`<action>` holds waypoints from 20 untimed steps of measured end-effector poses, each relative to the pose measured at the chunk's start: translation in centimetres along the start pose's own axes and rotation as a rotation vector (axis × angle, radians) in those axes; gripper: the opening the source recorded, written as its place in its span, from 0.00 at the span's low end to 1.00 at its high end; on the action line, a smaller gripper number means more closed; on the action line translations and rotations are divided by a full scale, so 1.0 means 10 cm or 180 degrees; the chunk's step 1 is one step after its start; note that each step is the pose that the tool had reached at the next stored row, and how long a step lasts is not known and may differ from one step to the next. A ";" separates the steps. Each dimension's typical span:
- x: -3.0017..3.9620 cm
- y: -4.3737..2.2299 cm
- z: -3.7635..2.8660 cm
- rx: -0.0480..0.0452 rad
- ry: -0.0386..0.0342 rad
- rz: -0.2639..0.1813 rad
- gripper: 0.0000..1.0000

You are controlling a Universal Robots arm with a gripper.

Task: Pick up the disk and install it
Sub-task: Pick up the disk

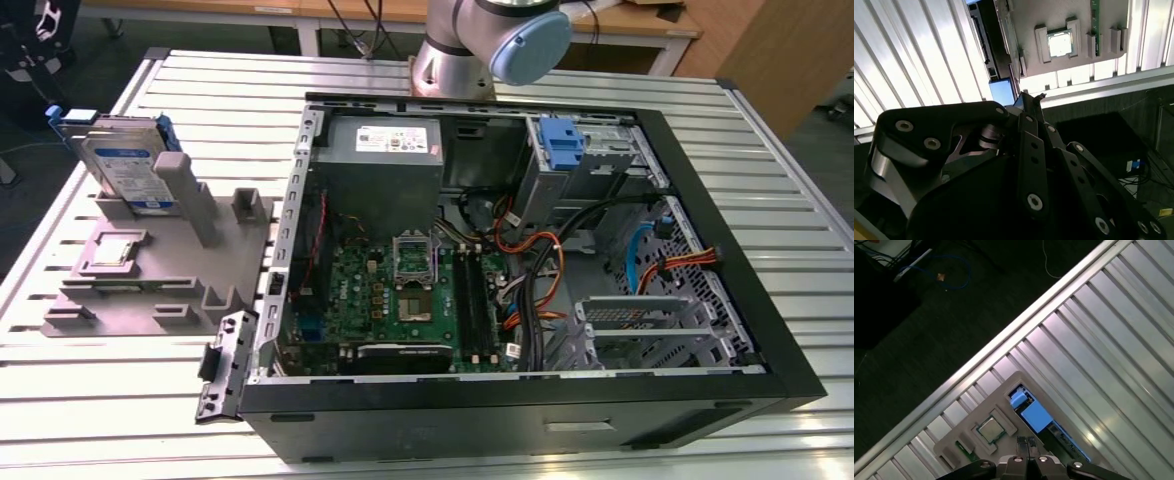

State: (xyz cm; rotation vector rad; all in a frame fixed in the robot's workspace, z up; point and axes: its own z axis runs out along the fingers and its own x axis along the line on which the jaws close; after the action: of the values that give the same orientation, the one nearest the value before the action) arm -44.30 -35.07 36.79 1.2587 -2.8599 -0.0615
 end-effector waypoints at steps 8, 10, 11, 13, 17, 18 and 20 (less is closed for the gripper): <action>0.000 0.000 0.000 0.0000 0.0013 -0.0300 0.10; 0.000 0.000 0.000 0.0000 0.0013 -0.0304 0.10; 0.000 0.000 0.000 0.0000 0.0013 -0.0306 0.10; 0.000 0.000 0.000 0.0000 0.0013 -0.0308 0.10; 0.000 0.000 0.000 0.0000 0.0013 -0.0308 0.10; 0.000 0.000 0.000 0.0000 0.0013 -0.0308 0.10; 0.000 0.000 0.000 0.0000 0.0013 -0.0309 0.10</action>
State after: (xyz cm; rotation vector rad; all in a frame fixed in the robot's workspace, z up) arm -44.30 -35.08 36.79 1.3951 -2.7938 -0.0602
